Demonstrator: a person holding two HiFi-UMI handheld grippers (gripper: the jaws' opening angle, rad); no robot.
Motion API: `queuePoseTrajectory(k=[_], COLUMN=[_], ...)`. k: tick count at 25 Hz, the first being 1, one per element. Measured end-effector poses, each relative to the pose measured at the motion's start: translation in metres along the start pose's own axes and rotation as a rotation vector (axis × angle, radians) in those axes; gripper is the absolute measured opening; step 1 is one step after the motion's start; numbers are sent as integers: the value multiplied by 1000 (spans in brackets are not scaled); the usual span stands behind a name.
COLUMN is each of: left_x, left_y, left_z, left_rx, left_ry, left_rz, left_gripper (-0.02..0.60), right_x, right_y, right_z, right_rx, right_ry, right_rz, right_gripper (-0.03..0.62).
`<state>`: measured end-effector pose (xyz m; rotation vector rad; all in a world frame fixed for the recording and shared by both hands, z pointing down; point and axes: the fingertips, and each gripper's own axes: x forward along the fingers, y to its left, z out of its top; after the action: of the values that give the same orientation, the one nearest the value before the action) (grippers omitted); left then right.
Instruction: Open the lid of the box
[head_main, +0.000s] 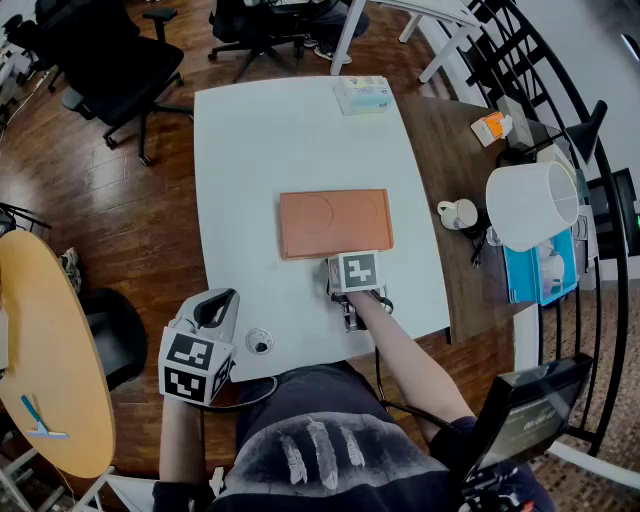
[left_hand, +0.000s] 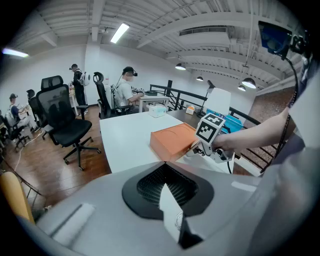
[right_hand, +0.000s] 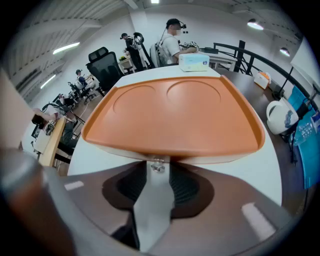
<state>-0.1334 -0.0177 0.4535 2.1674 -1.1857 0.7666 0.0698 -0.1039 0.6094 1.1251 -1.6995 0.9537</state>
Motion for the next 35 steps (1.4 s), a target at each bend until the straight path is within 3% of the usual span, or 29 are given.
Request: queuePoseTrajectory(k=[4, 11, 22, 27, 31, 32, 35], left_x=[-6, -9, -4, -2, -3, -5, -4], left_y=[5, -2, -14, -19, -20, -20, -21], left_z=[-9, -7, -6, -3, -4, -4, -6], left_rx=[-24, -8, 11, 24, 39, 41, 44], left_ry=[9, -7, -9, -8, -5, -5, -5], left_rz=[7, 14, 8, 9, 15, 15, 19], left_gripper=[17, 17, 17, 17, 17, 17, 17], right_x=[1, 0, -16, -17, -23, -23, -18], right_y=[3, 3, 11, 6, 7, 7, 5], right_z=[-4, -10, -58, -82, -82, -88, -104], right_rx=[17, 15, 8, 72, -19, -59, -151], right_ry=[43, 48, 67, 139, 190, 219, 225], right_rz=[-11, -3, 12, 29, 78, 75, 42], right_gripper=[84, 81, 78, 74, 52, 3, 3])
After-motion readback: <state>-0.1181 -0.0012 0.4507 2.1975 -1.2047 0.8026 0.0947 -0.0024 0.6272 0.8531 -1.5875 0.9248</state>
